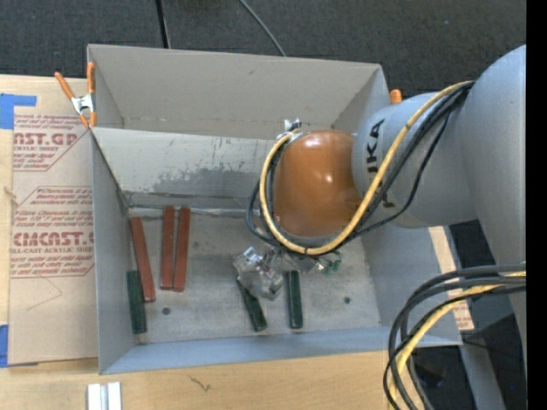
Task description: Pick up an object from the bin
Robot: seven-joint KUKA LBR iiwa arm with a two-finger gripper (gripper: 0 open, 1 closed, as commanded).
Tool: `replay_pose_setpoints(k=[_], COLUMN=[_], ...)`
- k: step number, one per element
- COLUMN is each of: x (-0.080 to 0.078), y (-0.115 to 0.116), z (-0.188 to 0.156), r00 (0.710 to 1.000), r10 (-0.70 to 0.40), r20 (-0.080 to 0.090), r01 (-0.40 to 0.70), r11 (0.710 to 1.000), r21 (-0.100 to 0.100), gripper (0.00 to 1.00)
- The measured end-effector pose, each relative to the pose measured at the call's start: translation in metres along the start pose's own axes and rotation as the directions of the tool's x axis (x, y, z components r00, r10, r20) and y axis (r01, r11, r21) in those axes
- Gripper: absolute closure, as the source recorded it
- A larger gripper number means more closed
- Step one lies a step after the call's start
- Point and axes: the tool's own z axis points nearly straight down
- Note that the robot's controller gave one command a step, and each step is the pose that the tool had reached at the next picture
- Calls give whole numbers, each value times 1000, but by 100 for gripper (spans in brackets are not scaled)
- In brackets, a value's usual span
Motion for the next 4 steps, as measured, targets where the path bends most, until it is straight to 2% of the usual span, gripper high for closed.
replay_pose_setpoints(k=[1,2,3,4], x=[-2,-2,36,35], y=[1,1,-16,-16], z=[5,5,24,24], r00=[1000,1000,942,942], r10=[-22,-22,-336,-337], r20=[-1,-1,-3,-1], r01=[22,22,336,337], r11=[1000,1000,942,942], r21=[-2,-2,-3,-2], gripper=[0,0,100,0])
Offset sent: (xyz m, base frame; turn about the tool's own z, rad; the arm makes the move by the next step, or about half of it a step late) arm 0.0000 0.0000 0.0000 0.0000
